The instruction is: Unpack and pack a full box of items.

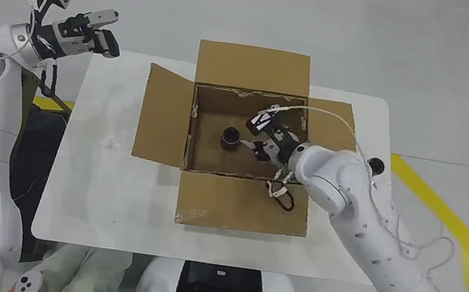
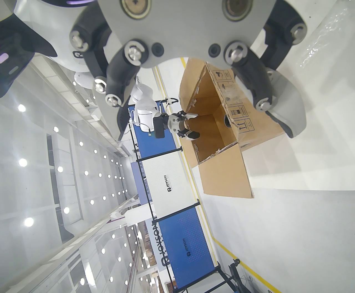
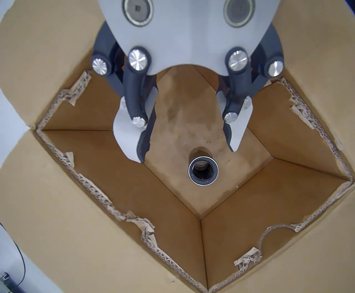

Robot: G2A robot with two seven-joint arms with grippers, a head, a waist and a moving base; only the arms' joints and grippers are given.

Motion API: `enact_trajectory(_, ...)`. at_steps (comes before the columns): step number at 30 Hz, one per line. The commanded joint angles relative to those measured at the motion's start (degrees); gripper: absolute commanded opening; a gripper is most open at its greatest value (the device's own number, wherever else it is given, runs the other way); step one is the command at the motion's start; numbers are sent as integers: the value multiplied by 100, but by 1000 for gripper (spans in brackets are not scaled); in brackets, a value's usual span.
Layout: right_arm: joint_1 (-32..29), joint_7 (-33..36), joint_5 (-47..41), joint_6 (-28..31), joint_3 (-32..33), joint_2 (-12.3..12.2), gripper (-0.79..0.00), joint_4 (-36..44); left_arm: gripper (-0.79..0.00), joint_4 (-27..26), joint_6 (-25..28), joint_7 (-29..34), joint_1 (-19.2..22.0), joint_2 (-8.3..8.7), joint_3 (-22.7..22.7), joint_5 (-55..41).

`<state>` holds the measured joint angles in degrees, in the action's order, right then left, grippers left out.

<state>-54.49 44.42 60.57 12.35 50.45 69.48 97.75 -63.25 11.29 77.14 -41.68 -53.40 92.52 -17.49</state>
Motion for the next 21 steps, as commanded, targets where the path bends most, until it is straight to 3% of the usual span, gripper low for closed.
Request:
enact_trajectory(1,140,3,-60,-26,-149,59,-252,-188,0,0,0,0,0,0,0,0)
enact_trajectory(14,945,30,-338,-68,-941,467,-271,-1407,0,0,0,0,0,0,0,0)
enact_trajectory(21,1244,-37,-468,-90,-1203,675,-225,-1940,0,0,0,0,0,0,0,0)
